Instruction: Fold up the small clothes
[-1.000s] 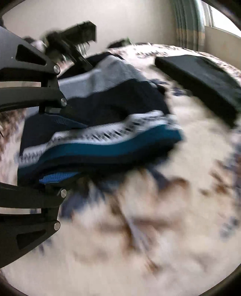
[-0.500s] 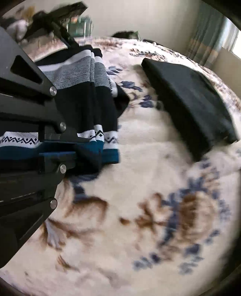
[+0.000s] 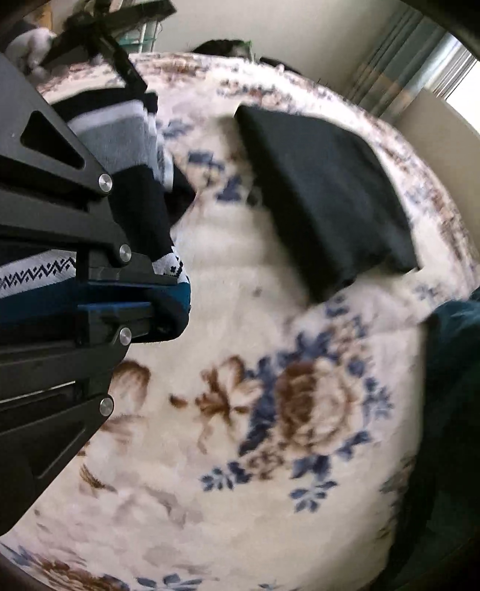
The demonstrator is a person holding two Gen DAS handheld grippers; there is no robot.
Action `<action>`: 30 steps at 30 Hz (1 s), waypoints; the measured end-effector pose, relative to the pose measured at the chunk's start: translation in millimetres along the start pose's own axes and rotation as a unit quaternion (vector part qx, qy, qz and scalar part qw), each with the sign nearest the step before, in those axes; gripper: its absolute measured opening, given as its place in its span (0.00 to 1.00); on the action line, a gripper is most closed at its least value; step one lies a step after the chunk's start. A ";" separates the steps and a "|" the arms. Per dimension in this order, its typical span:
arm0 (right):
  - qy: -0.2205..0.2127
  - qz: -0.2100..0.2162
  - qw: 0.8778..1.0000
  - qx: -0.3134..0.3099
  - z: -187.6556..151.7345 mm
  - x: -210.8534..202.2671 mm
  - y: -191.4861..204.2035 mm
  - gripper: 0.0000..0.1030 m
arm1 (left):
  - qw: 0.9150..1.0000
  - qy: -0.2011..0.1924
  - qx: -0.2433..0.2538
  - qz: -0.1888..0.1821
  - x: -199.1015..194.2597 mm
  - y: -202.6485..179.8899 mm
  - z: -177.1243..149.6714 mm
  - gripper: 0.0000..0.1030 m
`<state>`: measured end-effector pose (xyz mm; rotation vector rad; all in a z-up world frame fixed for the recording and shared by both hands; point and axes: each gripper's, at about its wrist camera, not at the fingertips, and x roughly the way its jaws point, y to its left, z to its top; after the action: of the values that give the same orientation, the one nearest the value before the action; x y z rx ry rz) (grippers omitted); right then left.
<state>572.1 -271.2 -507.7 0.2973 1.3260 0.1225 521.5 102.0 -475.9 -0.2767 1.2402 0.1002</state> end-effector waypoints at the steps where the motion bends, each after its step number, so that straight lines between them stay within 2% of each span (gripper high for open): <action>1: 0.021 0.005 1.000 0.000 -0.7 11.7 -1.1 0.06 | 1.000 0.003 0.005 0.012 4.7 -1.3 2.3 0.93; 3: 0.073 0.028 0.997 0.016 -0.9 33.2 -6.1 0.10 | 0.999 0.018 0.014 0.034 20.3 -1.7 9.0 0.93; 4: 0.089 0.034 0.995 0.028 -1.2 38.5 -10.6 0.19 | 0.999 0.024 0.014 0.039 27.2 -0.5 12.2 0.93; 5: 0.092 0.037 0.994 0.036 -1.2 38.7 -14.1 0.22 | 0.999 0.034 0.010 0.036 34.8 1.2 15.7 0.93; 6: 0.090 0.043 0.994 0.052 -1.0 35.0 -20.0 0.33 | 0.999 0.041 0.004 0.035 37.9 3.2 18.1 0.93; 7: 0.089 0.051 0.993 0.064 -1.2 32.6 -23.8 0.39 | 0.999 0.040 -0.002 0.032 37.2 5.1 19.6 0.93; 9: 0.088 0.088 0.988 0.088 -2.2 25.7 -32.6 0.41 | 0.999 0.031 -0.011 0.018 27.3 8.0 20.7 0.93; 10: 0.087 0.098 0.987 0.095 -2.8 24.4 -35.4 0.49 | 1.000 0.026 -0.013 0.012 21.0 8.6 19.9 0.93; 11: 0.085 0.106 0.986 0.100 -3.3 24.2 -37.8 0.51 | 1.000 0.018 -0.016 0.004 13.0 9.1 17.7 0.93; 14: 0.104 0.118 0.983 0.094 -3.3 37.5 -38.0 0.53 | 0.999 0.014 -0.020 -0.026 -3.4 9.6 6.9 0.93; 17: 0.127 0.127 0.979 0.098 -2.8 58.1 -37.6 0.53 | 0.998 0.024 -0.016 -0.047 -3.7 8.7 -4.5 0.93; 22: 0.114 0.124 0.984 0.054 1.6 53.9 -33.5 0.53 | 0.990 0.040 -0.058 -0.126 12.4 19.1 -8.4 0.93; 27: 0.125 0.113 0.986 -0.017 0.8 52.4 -34.6 0.55 | 0.986 0.042 -0.062 -0.151 15.5 19.3 -5.1 0.92; 28: 0.124 0.122 0.985 -0.018 0.3 53.4 -35.0 0.60 | 0.986 0.043 -0.054 -0.151 15.6 15.9 -5.1 0.92; 30: 0.120 0.138 0.983 -0.018 0.4 56.9 -32.4 0.62 | 0.986 0.035 -0.040 -0.160 17.5 8.4 -5.4 0.92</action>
<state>583.7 -287.6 -569.9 0.4458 1.5146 0.4253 520.4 107.3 -495.2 -0.5488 1.2485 -0.1385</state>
